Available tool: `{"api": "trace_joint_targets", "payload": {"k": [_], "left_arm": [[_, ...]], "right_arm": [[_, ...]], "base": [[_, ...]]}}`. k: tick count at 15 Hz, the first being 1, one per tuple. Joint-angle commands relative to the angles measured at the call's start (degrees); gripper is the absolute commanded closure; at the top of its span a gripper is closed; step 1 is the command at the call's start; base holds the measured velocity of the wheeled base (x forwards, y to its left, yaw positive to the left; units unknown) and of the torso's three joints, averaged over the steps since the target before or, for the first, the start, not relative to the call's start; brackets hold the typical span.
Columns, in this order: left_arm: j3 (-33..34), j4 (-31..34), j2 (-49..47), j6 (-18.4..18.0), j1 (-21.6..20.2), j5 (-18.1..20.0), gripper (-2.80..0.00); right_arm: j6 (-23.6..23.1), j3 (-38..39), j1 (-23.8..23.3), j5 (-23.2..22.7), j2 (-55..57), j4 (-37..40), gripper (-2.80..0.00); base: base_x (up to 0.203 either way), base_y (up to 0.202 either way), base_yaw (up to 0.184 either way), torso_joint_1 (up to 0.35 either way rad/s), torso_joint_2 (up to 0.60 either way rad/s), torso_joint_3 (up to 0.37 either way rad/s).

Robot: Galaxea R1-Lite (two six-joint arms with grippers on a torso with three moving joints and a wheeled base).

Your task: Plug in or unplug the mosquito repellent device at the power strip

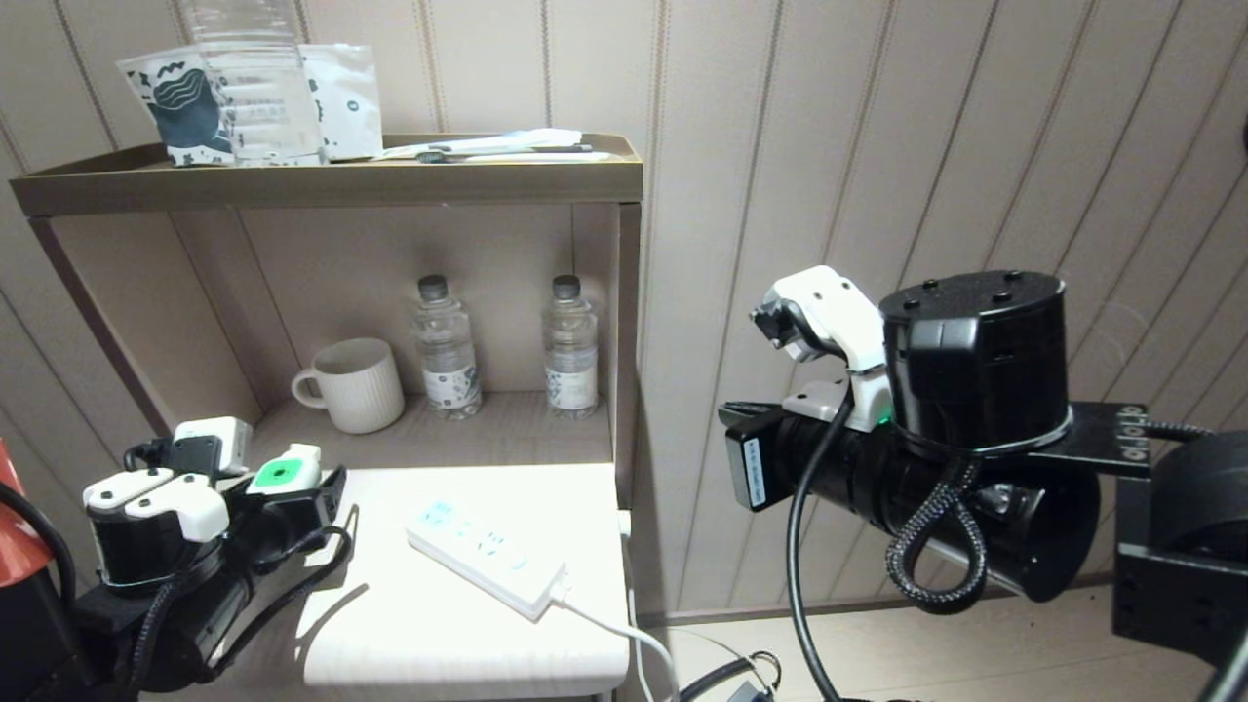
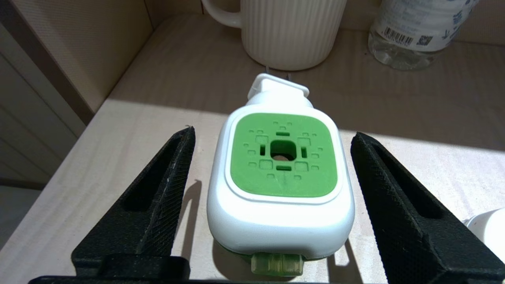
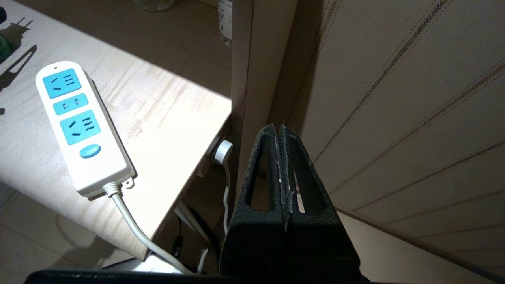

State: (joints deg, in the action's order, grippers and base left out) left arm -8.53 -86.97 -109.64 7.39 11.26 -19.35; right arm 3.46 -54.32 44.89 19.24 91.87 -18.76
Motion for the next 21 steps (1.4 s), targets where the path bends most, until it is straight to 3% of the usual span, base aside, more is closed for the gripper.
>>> {"api": "trace_joint_targets", "payload": {"k": [1,8,9,14,19,21], "left_arm": [[-0.09,-2.99,0.77,0.06,-0.01,-0.17,-2.80],[0.97,-2.99,5.88,-1.49,-0.01,-0.16,-2.80],[1.26,-2.99,7.04,-2.02,-0.01,-0.16,0.00],[3.45,-2.99,13.32,-3.06,-0.01,-0.25,0.00],[4.36,-2.99,21.36,-7.77,-0.01,-0.68,0.00],[4.06,-2.98,24.84,-9.36,-0.01,-2.95,0.00]], "right_arm": [[-0.03,0.00,0.02,0.10,0.07,-0.14,0.00],[-0.03,-0.21,0.11,0.14,-0.33,-0.05,0.00],[-0.03,-0.17,0.11,0.10,-0.52,-0.05,0.00],[0.01,0.62,-0.15,0.10,-1.81,0.04,0.00],[0.05,2.50,-0.20,0.10,-4.19,0.04,0.00],[0.00,3.65,-0.27,0.21,-6.00,0.04,0.00]], "base": [[0.000,0.000,0.000,0.000,0.00,0.000],[0.000,0.000,0.000,0.000,0.00,0.000],[0.000,0.000,0.000,0.000,0.00,0.000],[0.000,0.000,0.000,0.000,0.00,0.000],[0.000,0.000,0.000,0.000,0.00,0.000],[0.000,0.000,0.000,0.000,0.00,0.000]]}}
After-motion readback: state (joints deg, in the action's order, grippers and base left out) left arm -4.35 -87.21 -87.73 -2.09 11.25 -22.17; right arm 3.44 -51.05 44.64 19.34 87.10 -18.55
